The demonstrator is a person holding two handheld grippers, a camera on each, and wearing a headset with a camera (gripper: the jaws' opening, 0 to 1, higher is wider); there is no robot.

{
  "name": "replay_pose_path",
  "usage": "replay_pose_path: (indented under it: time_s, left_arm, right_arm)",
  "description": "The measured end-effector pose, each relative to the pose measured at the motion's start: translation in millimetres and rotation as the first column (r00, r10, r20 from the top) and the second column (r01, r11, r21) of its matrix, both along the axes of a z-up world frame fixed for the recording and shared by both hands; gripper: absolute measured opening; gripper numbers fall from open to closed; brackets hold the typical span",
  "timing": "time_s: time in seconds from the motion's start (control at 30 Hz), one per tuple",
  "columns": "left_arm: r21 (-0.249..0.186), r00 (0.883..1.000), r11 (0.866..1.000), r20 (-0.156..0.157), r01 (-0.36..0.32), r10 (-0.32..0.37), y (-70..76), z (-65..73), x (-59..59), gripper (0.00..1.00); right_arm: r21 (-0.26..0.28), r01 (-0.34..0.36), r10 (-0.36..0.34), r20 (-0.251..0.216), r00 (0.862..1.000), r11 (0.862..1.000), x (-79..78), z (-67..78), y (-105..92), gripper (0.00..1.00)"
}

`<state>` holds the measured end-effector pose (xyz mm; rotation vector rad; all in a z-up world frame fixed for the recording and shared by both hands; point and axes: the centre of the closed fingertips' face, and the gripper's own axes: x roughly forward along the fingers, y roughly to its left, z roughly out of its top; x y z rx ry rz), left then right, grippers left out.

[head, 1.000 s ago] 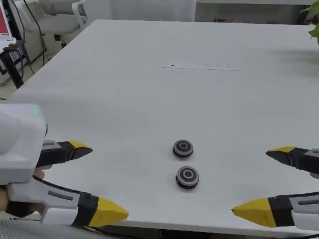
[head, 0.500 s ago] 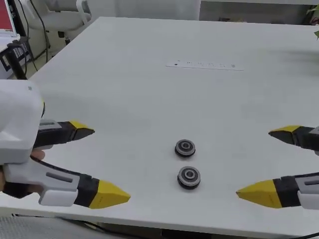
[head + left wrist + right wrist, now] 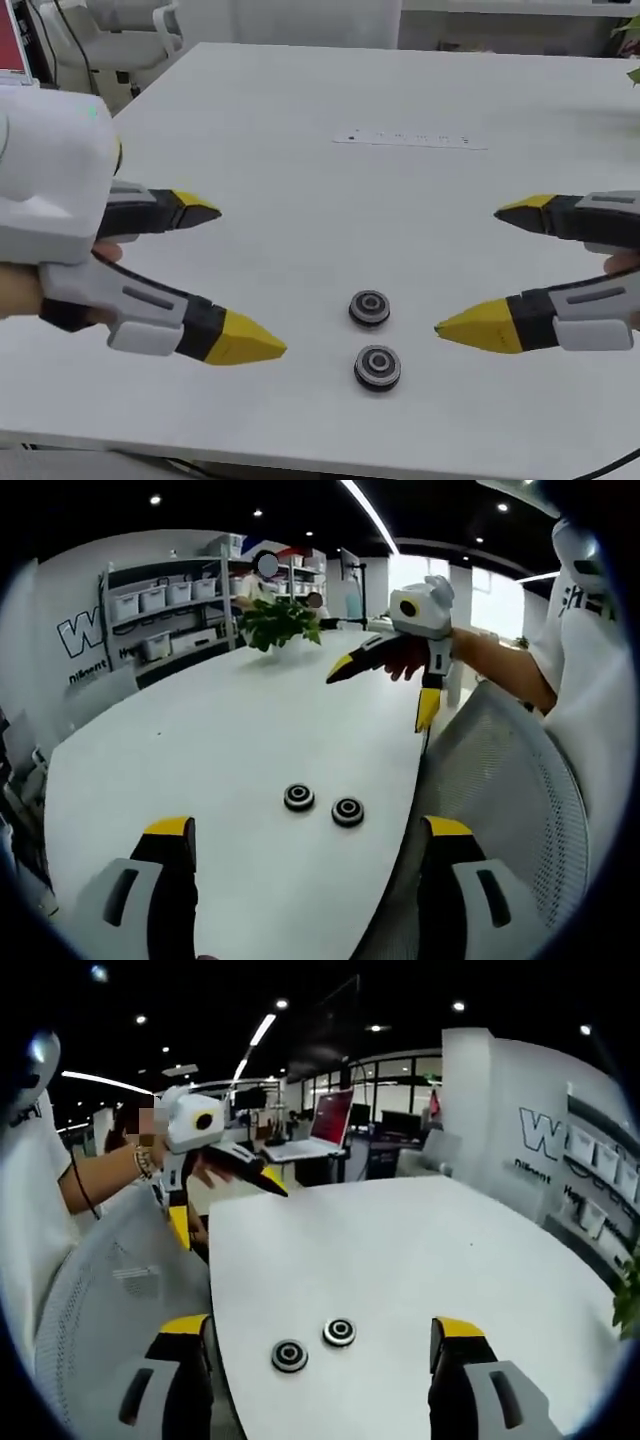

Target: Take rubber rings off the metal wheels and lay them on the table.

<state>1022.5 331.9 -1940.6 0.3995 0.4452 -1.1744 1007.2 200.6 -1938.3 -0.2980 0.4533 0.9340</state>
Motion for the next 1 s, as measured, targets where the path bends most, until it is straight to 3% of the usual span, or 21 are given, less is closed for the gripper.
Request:
replay_pose_path:
  time_s: [0.17,0.3,0.37,0.53,0.57,0.63,0.67,0.77,0.83,0.9,1.0]
  left_arm:
    - [-0.016,0.999,0.999,0.029,0.027,-0.027,-12.2,11.7,12.5,0.89]
    - [-0.024,0.996,0.998,0.062,0.059,-0.058,-25.8,15.3,18.3,0.87]
    - [-0.032,0.995,0.997,0.071,0.077,-0.075,-32.2,14.6,19.3,0.87]
    - [-0.026,0.981,0.988,0.123,0.155,-0.150,-57.7,11.3,23.5,0.84]
    - [-0.040,0.979,0.985,0.124,0.166,-0.160,-62.6,12.1,22.7,0.83]
    - [-0.106,0.975,0.974,0.121,0.200,-0.187,-76.1,15.3,17.5,0.83]
    - [-0.119,0.974,0.971,0.125,0.206,-0.191,-79.2,15.0,16.9,0.81]
    - [-0.134,0.973,0.970,0.137,0.203,-0.185,-85.4,8.8,19.3,0.73]
    - [-0.191,0.982,0.964,0.085,0.184,-0.170,-93.4,2.0,18.2,0.73]
    - [-0.241,0.985,0.956,0.075,0.166,-0.152,-97.2,0.9,17.5,0.72]
    - [-0.236,0.986,0.958,0.079,0.165,-0.150,-97.8,-8.0,14.9,0.69]
  right_arm:
    - [0.011,-0.041,0.041,0.020,0.999,0.999,9.1,6.6,14.5,0.87]
    - [0.012,-0.070,0.070,0.004,0.998,0.998,17.2,0.2,24.4,0.84]
    - [0.008,-0.087,0.087,0.019,0.996,0.996,21.5,-2.3,29.7,0.81]
    - [-0.004,-0.155,0.155,0.015,0.988,0.988,26.2,-22.3,45.9,0.76]
    - [0.029,-0.158,0.158,0.009,0.987,0.987,26.5,-23.9,49.9,0.75]
    - [0.143,-0.156,0.162,-0.029,0.986,0.977,23.5,-25.6,59.1,0.71]
    - [0.155,-0.161,0.169,-0.037,0.985,0.975,22.1,-28.5,59.7,0.68]
    - [0.110,-0.183,0.188,-0.036,0.982,0.977,19.0,-40.9,56.0,0.67]
    - [0.087,-0.197,0.204,-0.090,0.975,0.977,12.2,-57.5,51.7,0.66]
    - [0.072,-0.203,0.210,-0.108,0.972,0.977,9.2,-66.7,48.9,0.66]
    - [0.045,-0.205,0.209,-0.134,0.969,0.978,5.9,-81.3,42.3,0.63]
